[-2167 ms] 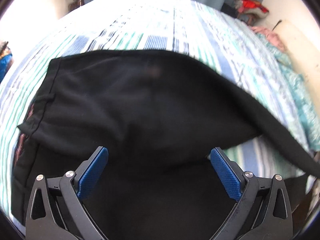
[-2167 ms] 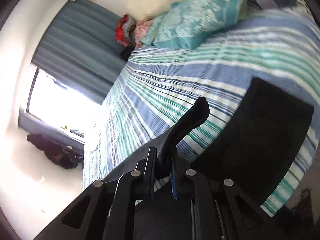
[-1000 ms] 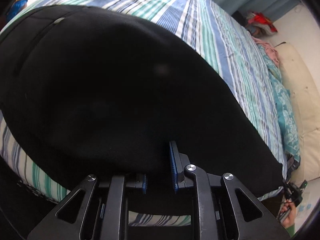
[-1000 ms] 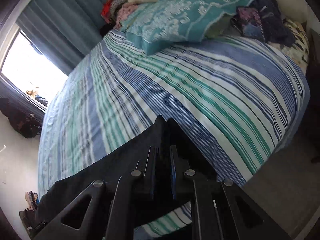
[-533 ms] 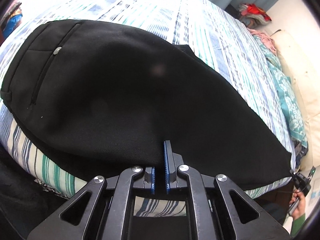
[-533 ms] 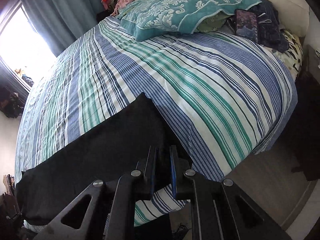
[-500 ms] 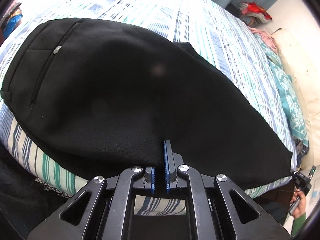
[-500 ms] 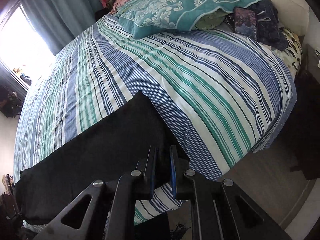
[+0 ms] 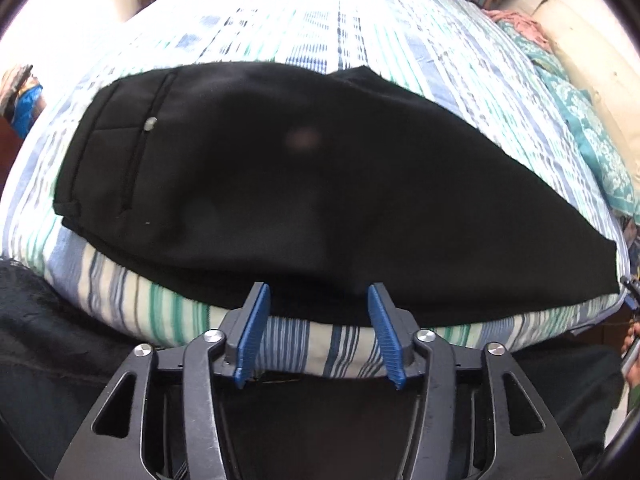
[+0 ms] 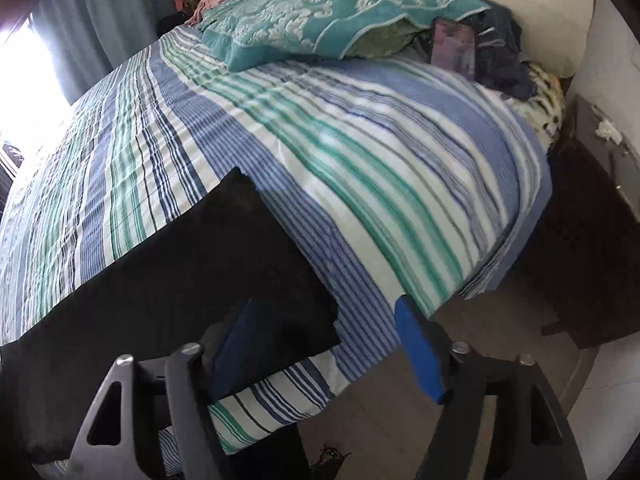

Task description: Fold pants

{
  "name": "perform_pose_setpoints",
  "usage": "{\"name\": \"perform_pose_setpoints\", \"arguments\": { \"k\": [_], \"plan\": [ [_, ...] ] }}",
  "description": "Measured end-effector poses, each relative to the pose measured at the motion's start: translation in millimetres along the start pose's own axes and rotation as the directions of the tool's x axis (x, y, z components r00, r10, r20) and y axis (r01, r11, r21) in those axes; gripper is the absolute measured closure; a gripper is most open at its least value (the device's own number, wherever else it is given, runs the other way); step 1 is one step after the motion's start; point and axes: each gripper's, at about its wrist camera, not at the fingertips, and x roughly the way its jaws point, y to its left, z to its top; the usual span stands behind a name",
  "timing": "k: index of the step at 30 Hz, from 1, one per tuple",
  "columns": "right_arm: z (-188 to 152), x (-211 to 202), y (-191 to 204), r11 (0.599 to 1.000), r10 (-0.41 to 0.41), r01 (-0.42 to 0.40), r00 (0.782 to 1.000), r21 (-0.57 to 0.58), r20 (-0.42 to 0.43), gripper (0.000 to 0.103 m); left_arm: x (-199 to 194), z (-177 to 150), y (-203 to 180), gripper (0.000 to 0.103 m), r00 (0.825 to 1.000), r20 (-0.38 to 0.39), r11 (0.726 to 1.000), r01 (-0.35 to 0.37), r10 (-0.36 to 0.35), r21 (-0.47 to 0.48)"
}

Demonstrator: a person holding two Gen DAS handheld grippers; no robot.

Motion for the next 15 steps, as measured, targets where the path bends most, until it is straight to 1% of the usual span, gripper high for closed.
{"name": "perform_pose_setpoints", "arguments": {
  "k": [1, 2, 3, 4, 5, 6, 7, 8, 9, 10, 11, 12, 13, 14, 15],
  "plan": [
    [-1.5, -14.2, 3.2, 0.999, -0.027, 0.028, 0.999, -0.024, 0.046, 0.030, -13.7, 1.8, 0.0, 0.035, 0.999, 0.043, 1.000, -0.003, 0.003, 0.017],
    [-3.4, -28.9, 10.0, 0.997, -0.047, 0.053, 0.994, -0.055, 0.094, 0.029, -25.7, 8.6, -1.3, 0.031, 0.995, 0.100, 0.999, -0.015, 0.012, 0.035],
    [-5.2, -43.2, 20.0, 0.994, -0.051, 0.064, 0.989, -0.087, 0.140, 0.026, -34.7, 19.3, -1.8, 0.018, 0.987, 0.161, 0.998, -0.030, 0.022, 0.051],
    [-7.6, -55.7, 33.7, 0.992, -0.033, 0.054, 0.984, -0.117, 0.177, 0.024, -39.6, 33.7, -2.0, 0.007, 0.974, 0.225, 0.997, -0.045, 0.029, 0.069],
    [-10.5, -66.6, 49.8, 0.989, 0.000, 0.031, 0.979, -0.146, 0.205, 0.020, -35.3, 58.6, -1.3, 0.005, 0.962, 0.272, 0.995, -0.061, 0.036, 0.084],
    [-14.0, -75.1, 68.8, 0.985, 0.037, 0.003, 0.974, -0.174, 0.224, 0.017, -27.8, 76.6, -4.9, 0.005, 0.950, 0.310, 0.992, -0.080, 0.047, 0.096],
    [-17.7, -80.9, 89.8, 0.979, 0.080, -0.033, 0.970, -0.201, 0.231, 0.015, -16.2, 94.8, -4.3, 0.005, 0.941, 0.332, 0.990, -0.099, 0.061, 0.098],
    [-21.9, -83.8, 113.1, 0.971, 0.128, -0.076, 0.966, -0.227, 0.225, 0.013, 2.2, 112.7, -5.1, 0.005, 0.944, 0.323, 0.989, -0.107, 0.070, 0.098],
    [-27.0, -83.8, 136.8, 0.960, 0.179, -0.123, 0.961, -0.252, 0.211, 0.012, 24.7, 132.0, 8.8, 0.006, 0.956, 0.285, 0.989, -0.108, 0.076, 0.098],
    [-33.0, -80.2, 162.4, 0.947, 0.224, -0.167, 0.956, -0.274, 0.192, 0.012, 51.6, 147.7, 7.0, 0.007, 0.970, 0.223, 0.989, -0.116, 0.093, 0.092],
    [-41.7, -74.3, 185.5, 0.935, 0.259, -0.202, 0.950, -0.293, 0.172, 0.012, 79.5, 151.4, 17.1, 0.011, 0.984, 0.137, 0.988, -0.127, 0.115, 0.086],
    [-51.1, -67.0, 206.5, 0.923, 0.286, -0.229, 0.946, -0.310, 0.152, 0.012, 100.6, 148.6, 22.8, 0.018, 0.988, 0.069, 0.986, -0.145, 0.139, 0.085],
    [-61.9, -57.2, 224.1, 0.912, 0.303, -0.247, 0.944, -0.326, 0.132, 0.012, 109.6, 134.1, 27.9, 0.016, 0.987, 0.055, 0.982, -0.155, 0.150, 0.105],
    [-72.8, -46.3, 239.2, 0.905, 0.308, -0.256, 0.945, -0.340, 0.109, 0.012, 101.8, 120.7, 29.5, 0.016, 0.982, 0.125, 0.978, -0.156, 0.139, 0.135],
    [-84.2, -34.4, 251.1, 0.899, 0.304, -0.261, 0.950, -0.351, 0.074, 0.012, 92.3, 104.6, 31.0, 0.011, 0.976, 0.162, 0.971, -0.173, 0.146, 0.167]
  ]
}}
